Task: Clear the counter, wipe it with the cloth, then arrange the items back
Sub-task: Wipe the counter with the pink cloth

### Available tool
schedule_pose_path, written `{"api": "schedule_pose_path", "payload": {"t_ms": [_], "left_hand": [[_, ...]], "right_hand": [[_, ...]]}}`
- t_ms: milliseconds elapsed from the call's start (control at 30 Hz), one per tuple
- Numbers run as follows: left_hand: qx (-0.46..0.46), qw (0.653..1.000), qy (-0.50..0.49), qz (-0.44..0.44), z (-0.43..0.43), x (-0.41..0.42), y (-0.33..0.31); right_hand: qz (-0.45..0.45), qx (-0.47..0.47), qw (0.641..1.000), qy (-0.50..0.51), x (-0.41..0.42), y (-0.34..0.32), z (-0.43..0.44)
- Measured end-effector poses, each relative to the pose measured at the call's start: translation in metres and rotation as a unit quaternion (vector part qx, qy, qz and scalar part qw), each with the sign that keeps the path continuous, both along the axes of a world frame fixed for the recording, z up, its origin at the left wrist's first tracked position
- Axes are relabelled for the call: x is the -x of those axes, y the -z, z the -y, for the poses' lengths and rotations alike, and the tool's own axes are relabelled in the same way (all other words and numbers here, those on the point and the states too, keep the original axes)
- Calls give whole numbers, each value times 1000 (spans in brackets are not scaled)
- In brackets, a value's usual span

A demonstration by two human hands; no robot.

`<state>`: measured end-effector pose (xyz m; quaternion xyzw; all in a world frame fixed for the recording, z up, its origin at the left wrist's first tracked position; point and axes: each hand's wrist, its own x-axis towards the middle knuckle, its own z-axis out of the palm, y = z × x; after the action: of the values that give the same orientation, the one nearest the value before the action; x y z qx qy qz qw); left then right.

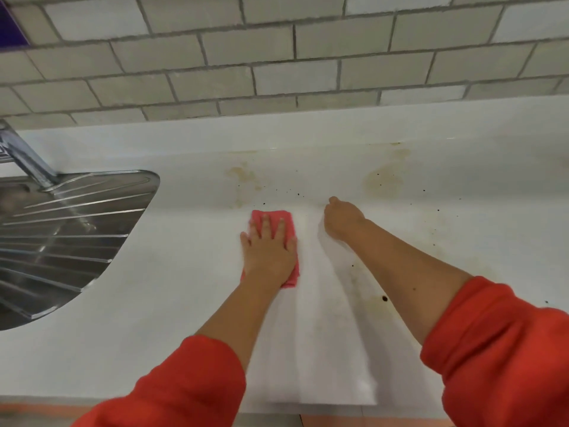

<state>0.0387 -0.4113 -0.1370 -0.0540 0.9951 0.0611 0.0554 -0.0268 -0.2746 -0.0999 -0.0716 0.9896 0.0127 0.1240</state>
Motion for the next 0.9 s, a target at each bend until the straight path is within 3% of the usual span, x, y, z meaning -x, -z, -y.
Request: {"api": "schedule_pose_path", "payload": {"t_ms": [200,500,733,900], "left_hand": [[-36,987,152,-26,8,-54,4],[4,1000,-28,-8,63,43,1],[-29,991,132,-18,38,-4,3],[-27,996,83,-19,86,-10,2]], "right_hand": [[0,7,1000,-2,12,2,-4],[9,6,999,41,16,1,9],[7,12,998,61,27,-2,21],[6,9,998,62,32,-4,26]]}}
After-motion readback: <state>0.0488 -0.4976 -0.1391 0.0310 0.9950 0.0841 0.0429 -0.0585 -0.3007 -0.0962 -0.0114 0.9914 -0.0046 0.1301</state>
